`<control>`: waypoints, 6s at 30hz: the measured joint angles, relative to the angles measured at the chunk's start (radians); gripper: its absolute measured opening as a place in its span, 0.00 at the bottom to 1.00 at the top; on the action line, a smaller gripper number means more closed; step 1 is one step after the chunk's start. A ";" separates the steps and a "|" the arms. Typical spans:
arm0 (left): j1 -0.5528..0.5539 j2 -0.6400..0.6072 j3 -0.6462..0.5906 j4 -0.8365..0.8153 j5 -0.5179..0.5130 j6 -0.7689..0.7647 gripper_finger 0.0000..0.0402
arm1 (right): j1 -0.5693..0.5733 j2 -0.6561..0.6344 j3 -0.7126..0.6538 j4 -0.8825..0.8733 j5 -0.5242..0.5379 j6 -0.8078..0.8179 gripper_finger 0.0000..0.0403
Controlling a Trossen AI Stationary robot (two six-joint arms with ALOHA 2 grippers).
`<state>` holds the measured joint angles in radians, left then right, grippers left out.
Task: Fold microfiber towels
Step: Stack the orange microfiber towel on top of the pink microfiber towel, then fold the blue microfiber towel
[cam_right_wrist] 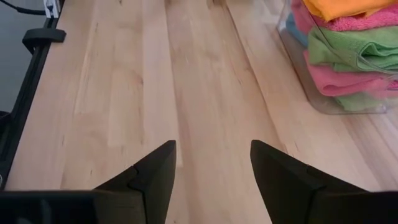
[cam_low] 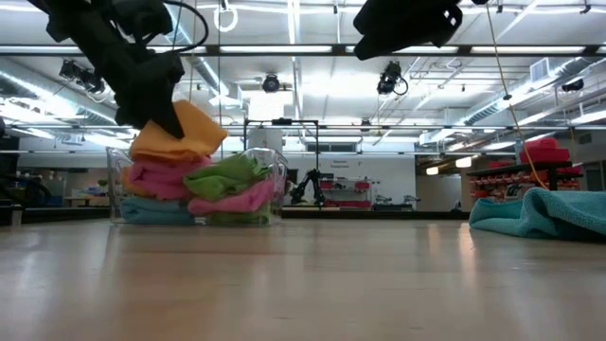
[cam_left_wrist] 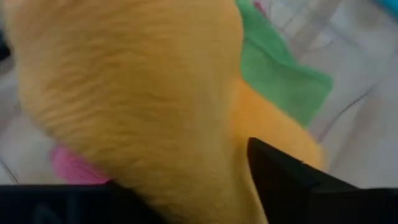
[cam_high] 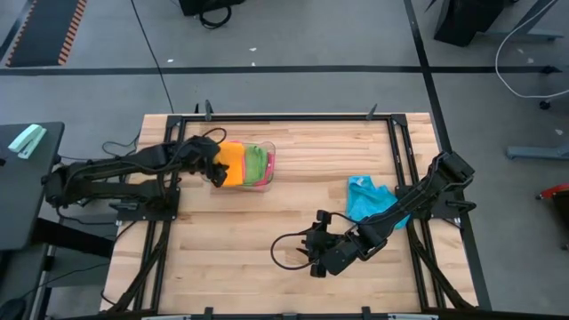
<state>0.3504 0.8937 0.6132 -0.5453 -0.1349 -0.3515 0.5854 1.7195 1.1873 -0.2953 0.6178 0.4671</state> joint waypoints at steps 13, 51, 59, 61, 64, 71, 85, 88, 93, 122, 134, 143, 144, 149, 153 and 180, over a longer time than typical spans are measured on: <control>0.003 0.036 0.043 -0.098 -0.092 0.181 0.88 | 0.000 0.000 0.000 0.007 0.000 0.001 0.54; 0.078 0.068 0.235 -0.361 -0.068 0.284 0.88 | -0.013 0.000 0.000 0.004 0.000 0.007 0.54; 0.075 0.068 0.374 -0.499 -0.076 0.258 0.88 | -0.013 0.000 0.000 0.006 0.000 0.006 0.54; 0.060 0.068 0.389 -0.480 -0.054 0.266 0.88 | -0.013 0.000 0.000 0.006 0.000 0.006 0.54; 0.038 0.068 0.360 -0.404 -0.050 0.346 0.88 | -0.013 0.000 0.000 0.006 0.000 0.005 0.54; 0.022 0.015 0.058 0.148 -0.024 0.425 0.88 | -0.013 0.000 0.000 0.006 0.000 0.007 0.54; 0.102 -0.034 -0.396 0.721 -0.085 0.339 0.77 | 0.000 0.000 0.000 0.017 0.000 0.027 0.54; 0.102 -0.025 -0.406 0.730 -0.082 0.319 0.75 | 0.000 0.000 0.000 0.017 -0.001 0.027 0.54; 0.083 -0.032 -0.337 0.717 -0.028 0.306 0.71 | 0.000 0.000 0.000 0.017 0.000 0.027 0.54; 0.092 -0.006 -0.208 0.567 -0.209 0.421 0.53 | 0.000 0.000 0.000 0.013 0.000 0.032 0.54; -0.079 -0.023 -0.166 0.569 0.099 0.300 0.50 | -0.129 0.000 0.000 -0.528 -0.097 0.405 0.54; -0.208 -0.023 -0.166 0.570 0.105 0.238 0.48 | -0.298 0.000 -0.022 -0.834 -0.237 0.393 0.54; -0.218 -0.023 -0.166 0.570 0.105 0.239 0.48 | -0.324 0.000 -0.027 -0.844 -0.248 0.372 0.54; -0.250 -0.023 -0.166 0.569 0.105 0.239 0.49 | -0.477 0.000 -0.113 -0.833 -0.343 0.309 0.51; -0.263 -0.023 -0.166 0.553 0.105 0.239 0.48 | -0.576 -0.003 -0.184 -0.831 -0.419 0.338 0.46; -0.326 -0.023 -0.166 0.538 0.171 0.207 0.45 | -0.526 -0.005 -0.050 -0.798 -0.439 0.139 0.02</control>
<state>0.0247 0.8711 0.4469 -0.0074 0.0360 -0.1446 0.0594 1.7145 1.1371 -1.0937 0.1793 0.6059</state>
